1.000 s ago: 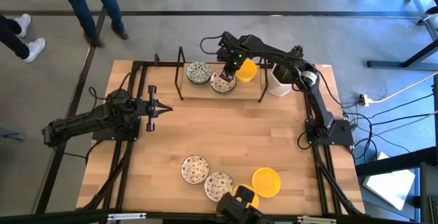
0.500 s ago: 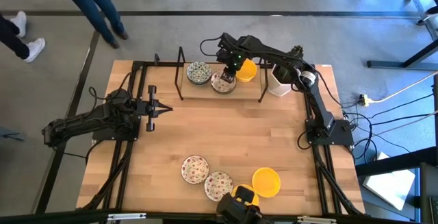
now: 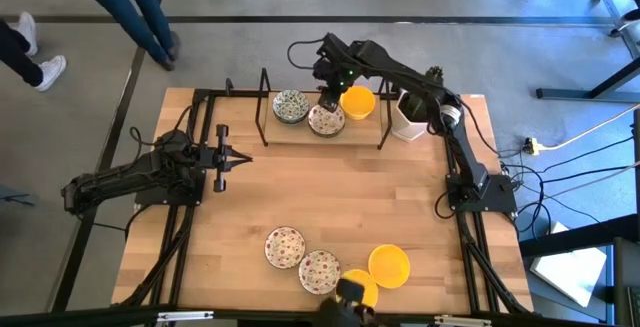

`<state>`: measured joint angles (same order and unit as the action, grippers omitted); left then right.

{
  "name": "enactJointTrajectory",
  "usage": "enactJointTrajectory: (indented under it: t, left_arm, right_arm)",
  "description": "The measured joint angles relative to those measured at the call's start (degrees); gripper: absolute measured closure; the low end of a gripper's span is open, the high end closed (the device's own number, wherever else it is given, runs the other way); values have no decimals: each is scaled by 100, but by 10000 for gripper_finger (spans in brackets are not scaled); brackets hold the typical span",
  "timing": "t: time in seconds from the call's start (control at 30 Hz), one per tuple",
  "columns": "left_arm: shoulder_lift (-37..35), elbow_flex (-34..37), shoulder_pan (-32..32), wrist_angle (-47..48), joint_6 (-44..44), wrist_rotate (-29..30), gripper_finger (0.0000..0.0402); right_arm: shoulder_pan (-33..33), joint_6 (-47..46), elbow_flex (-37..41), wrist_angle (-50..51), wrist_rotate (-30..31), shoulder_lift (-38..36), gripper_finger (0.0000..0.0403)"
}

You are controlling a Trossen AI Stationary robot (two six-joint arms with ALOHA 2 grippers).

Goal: Pick & Place Mini bowls
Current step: Stack the yellow bowl on the yellow bowl on the shelf

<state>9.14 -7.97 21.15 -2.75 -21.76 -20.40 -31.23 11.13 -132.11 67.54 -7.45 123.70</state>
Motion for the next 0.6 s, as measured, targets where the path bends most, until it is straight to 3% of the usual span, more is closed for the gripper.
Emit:
enactJointTrajectory:
  t: [0.07,0.23,0.6]
  left_arm:
    - [0,0,2,-1,0,0,396]
    - [1,0,2,8,0,0,396]
    - [1,-2,2,133,0,0,396]
  right_arm:
    - [215,311,-295,169,70,0,293]
    - [910,1062,-156,-200,119,-550,391]
    - [2278,1013,-158,-691,-269,-2446,399]
